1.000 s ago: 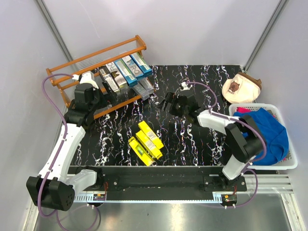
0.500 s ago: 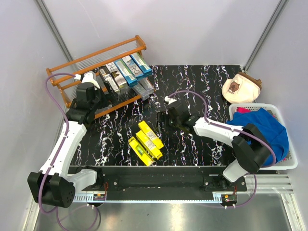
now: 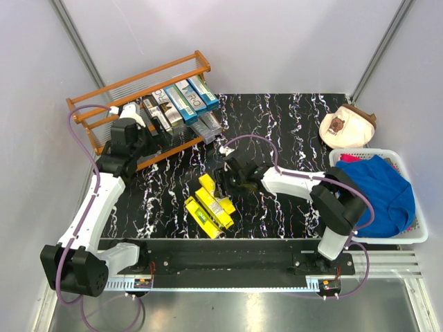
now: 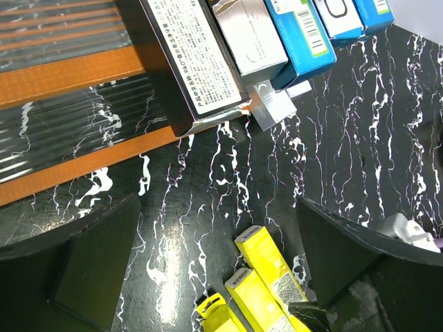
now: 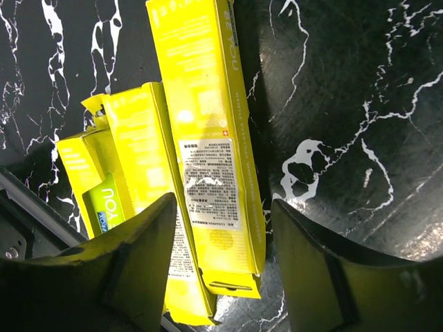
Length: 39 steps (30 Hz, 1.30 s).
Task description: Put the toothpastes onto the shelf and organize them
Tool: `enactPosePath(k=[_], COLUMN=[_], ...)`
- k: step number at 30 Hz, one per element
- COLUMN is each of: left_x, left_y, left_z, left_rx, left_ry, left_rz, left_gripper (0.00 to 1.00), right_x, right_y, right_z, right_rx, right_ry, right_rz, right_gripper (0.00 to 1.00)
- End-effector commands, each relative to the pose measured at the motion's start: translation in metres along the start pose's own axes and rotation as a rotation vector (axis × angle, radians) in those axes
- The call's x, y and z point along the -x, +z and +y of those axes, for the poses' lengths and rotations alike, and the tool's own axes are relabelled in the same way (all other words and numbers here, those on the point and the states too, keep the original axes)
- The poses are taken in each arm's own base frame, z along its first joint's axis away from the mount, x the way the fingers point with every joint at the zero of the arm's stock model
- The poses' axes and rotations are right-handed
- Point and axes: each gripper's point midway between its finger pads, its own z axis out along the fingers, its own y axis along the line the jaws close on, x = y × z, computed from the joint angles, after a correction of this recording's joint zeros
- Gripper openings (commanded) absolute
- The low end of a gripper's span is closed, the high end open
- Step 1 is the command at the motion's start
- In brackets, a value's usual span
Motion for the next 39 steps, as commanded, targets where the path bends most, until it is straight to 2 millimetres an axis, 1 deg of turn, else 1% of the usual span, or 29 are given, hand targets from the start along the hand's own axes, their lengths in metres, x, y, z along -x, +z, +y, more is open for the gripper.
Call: enactPosePath(k=[1, 2, 9, 17, 18, 19, 20, 21, 23, 24, 25, 28, 32, 33, 35, 36, 38, 39], left_x=[0.015, 0.016, 0.015, 0.015, 0.014, 0.014, 0.014, 0.014, 0.015, 0.015, 0.015, 0.017, 0.015, 0.013, 0.011, 0.008, 0.006, 0.003], left_y=[0.001, 0.001, 0.001, 0.002, 0.003, 0.002, 0.002, 0.002, 0.001, 0.001, 0.0, -0.002, -0.001, -0.001, 0.002, 0.003, 0.006, 0.005], left_z=[-0.011, -0.011, -0.011, -0.01, -0.01, -0.01, -0.01, -0.01, -0.011, -0.011, -0.011, -0.011, -0.013, -0.015, -0.018, -0.022, -0.026, -0.032], left_rx=[-0.043, -0.044, -0.043, -0.04, -0.041, -0.041, -0.042, -0.042, -0.044, -0.044, -0.042, -0.046, -0.056, -0.067, -0.084, -0.103, -0.13, -0.162], left_ry=[0.008, 0.008, 0.011, 0.009, 0.009, 0.009, 0.008, 0.008, 0.007, 0.007, 0.006, 0.003, -0.007, -0.014, -0.02, -0.027, -0.035, -0.041], left_rz=[-0.044, -0.046, -0.044, -0.041, -0.039, -0.039, -0.041, -0.041, -0.042, -0.045, -0.046, -0.052, -0.044, -0.035, -0.027, -0.012, -0.005, 0.009], left_gripper=[0.99, 0.99, 0.99, 0.99, 0.99, 0.99, 0.99, 0.99, 0.99, 0.99, 0.99, 0.99, 0.99, 0.99, 0.99, 0.99, 0.99, 0.99], right_x=[0.007, 0.006, -0.003, -0.014, -0.018, -0.018, -0.014, -0.022, -0.021, -0.024, -0.021, -0.014, 0.001, 0.008, 0.018, 0.026, 0.034, 0.041], right_y=[0.004, 0.005, 0.015, 0.027, 0.028, 0.03, 0.031, 0.033, 0.034, 0.036, 0.036, 0.03, 0.016, 0.01, 0.002, -0.006, -0.014, -0.022], right_z=[0.014, 0.014, 0.016, 0.015, 0.018, 0.014, 0.016, 0.014, 0.006, 0.003, -0.005, -0.013, -0.007, -0.003, -0.002, 0.002, 0.005, 0.009], right_rx=[0.037, 0.033, 0.029, -0.011, -0.02, -0.049, -0.062, -0.089, -0.167, -0.193, -0.239, -0.291, -0.292, -0.286, -0.293, -0.289, -0.285, -0.275], right_ry=[-0.033, -0.034, -0.061, -0.097, -0.111, -0.12, -0.131, -0.145, -0.162, -0.169, -0.172, -0.181, -0.187, -0.19, -0.189, -0.187, -0.185, -0.185], right_rz=[-0.002, 0.001, 0.034, 0.067, 0.079, 0.077, 0.069, 0.093, 0.09, 0.097, 0.083, 0.058, -0.002, -0.026, -0.063, -0.092, -0.123, -0.151], right_gripper=[0.63, 0.61, 0.56, 0.55, 0.55, 0.54, 0.54, 0.52, 0.45, 0.42, 0.38, 0.34, 0.3, 0.29, 0.29, 0.29, 0.29, 0.28])
